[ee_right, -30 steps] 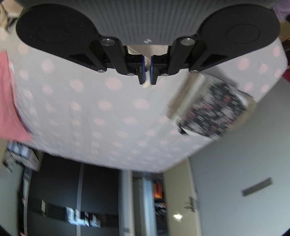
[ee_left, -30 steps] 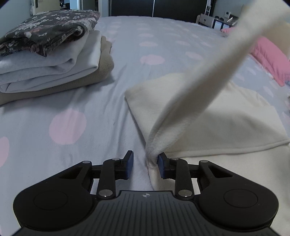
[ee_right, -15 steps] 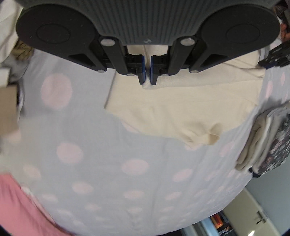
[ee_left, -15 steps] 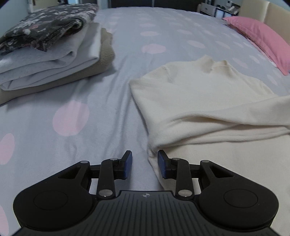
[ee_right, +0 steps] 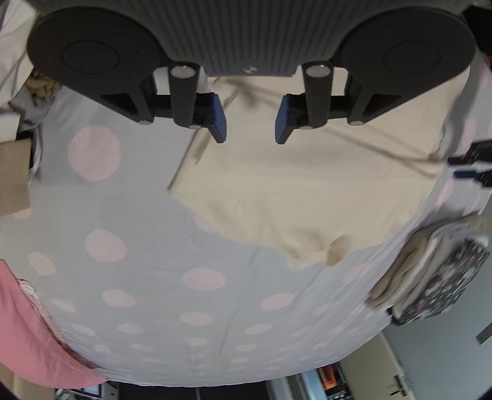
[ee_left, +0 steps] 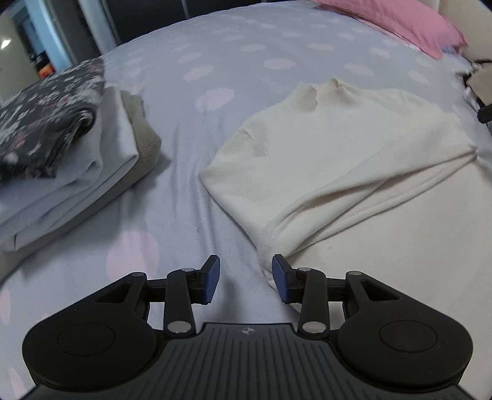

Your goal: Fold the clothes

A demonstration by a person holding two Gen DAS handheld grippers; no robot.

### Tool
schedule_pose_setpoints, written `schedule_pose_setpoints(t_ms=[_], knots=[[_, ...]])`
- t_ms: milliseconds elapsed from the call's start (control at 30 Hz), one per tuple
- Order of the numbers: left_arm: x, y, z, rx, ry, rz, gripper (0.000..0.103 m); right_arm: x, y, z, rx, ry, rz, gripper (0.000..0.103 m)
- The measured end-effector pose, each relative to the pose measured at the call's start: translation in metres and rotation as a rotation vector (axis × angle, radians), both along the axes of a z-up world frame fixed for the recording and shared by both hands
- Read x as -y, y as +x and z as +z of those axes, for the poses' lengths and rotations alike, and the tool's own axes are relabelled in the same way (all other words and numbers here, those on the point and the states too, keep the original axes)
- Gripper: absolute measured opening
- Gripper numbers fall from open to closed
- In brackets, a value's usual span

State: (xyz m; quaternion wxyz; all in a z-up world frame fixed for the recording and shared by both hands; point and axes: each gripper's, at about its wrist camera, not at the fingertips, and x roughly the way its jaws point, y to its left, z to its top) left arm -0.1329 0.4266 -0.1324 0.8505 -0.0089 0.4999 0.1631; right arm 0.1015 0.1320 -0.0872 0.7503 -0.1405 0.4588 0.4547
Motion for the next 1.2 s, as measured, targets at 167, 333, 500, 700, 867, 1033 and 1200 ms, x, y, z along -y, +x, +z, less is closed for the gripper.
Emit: schedule_pose_setpoints(t_ms=[167, 333, 500, 700, 867, 1033, 1200], knots=[[0.008, 0.009, -0.01, 0.022, 0.015, -0.063, 0.035, -0.008, -0.012, -0.018, 0.039, -0.037, 0.085, 0.039], [0.016, 0.019, -0.023, 0.009, 0.041, -0.097, 0.023, -0.022, -0.025, -0.031, 0.078, -0.042, 0.204, 0.04], [0.015, 0.024, -0.022, 0.008, 0.026, -0.097, 0.023, -0.037, -0.037, -0.043, 0.162, -0.102, 0.312, 0.045], [0.002, 0.018, -0.003, 0.057, -0.031, -0.112, 0.023, -0.041, -0.029, -0.055, 0.194, -0.167, 0.307, 0.017], [-0.004, 0.018, 0.006, 0.066, -0.054, -0.142, 0.024, -0.038, -0.027, -0.037, 0.193, -0.16, 0.299, 0.007], [-0.005, 0.013, 0.006, 0.056, -0.089, -0.174, 0.034, -0.024, -0.021, -0.014, 0.189, -0.16, 0.259, 0.006], [0.0, 0.012, 0.007, 0.049, -0.016, -0.193, 0.044, -0.016, -0.028, -0.025, 0.121, -0.222, 0.286, 0.005]])
